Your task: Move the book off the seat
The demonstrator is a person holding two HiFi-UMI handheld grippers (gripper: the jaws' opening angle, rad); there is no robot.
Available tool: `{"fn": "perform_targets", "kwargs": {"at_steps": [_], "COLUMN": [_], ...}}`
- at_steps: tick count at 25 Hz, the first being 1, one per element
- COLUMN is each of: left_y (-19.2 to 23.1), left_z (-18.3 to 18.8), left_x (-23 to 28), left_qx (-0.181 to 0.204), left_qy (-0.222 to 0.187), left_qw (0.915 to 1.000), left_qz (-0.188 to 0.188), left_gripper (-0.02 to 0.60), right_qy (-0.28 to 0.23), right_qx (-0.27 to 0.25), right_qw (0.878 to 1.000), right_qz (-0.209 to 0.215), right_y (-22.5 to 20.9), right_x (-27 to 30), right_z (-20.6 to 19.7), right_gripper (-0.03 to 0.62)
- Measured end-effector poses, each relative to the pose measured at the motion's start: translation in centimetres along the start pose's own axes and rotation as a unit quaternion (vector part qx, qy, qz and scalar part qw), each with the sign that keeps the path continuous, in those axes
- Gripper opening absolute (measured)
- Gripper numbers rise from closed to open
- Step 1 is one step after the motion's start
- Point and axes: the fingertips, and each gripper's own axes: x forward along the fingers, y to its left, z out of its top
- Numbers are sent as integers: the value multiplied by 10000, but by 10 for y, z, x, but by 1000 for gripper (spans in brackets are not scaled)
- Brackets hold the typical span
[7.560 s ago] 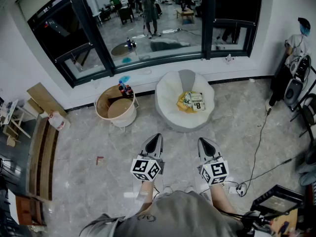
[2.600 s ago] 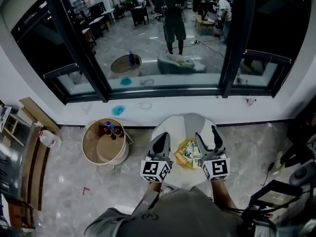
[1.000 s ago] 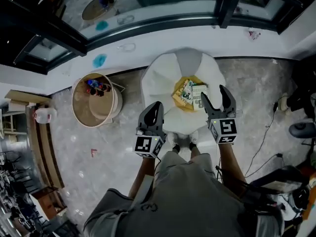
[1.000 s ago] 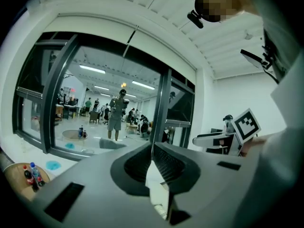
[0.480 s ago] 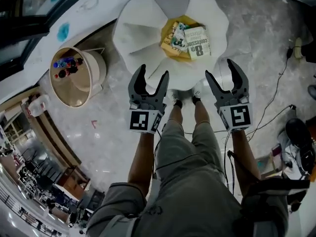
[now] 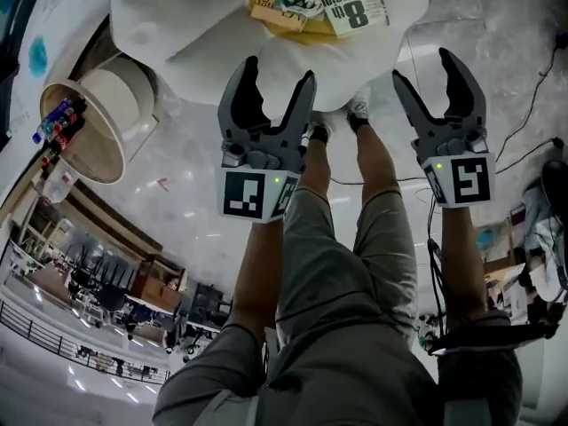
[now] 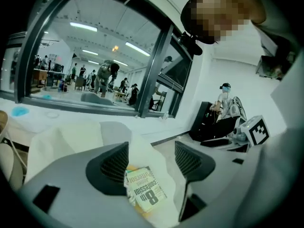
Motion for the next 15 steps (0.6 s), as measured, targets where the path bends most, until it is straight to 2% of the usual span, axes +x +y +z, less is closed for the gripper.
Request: {"fn": "perform_targets", "kwargs": {"at_steps": [3,10,15], "left_y": [13,18,21], "left_z": [-37,-89,-133], "left_x": [15,47,99], "left_qx": [-162,-422,-708], "left_qy": [92,172,403], "left_qw": [9998,9989,9959], "left_qz": [43,-149,-395], "left_gripper": [295,299,310], "right_qy": [-8,-534,-94], "right_qx": [-106,-54,-229], "right_qw": [9999,9986,9997], "right_qz": [-58,-38,59], "right_y": [-14,-14,-32], "right_x": [21,53,95], "right_z": [-32,-48,-106], "right_gripper": [310,310,310]}}
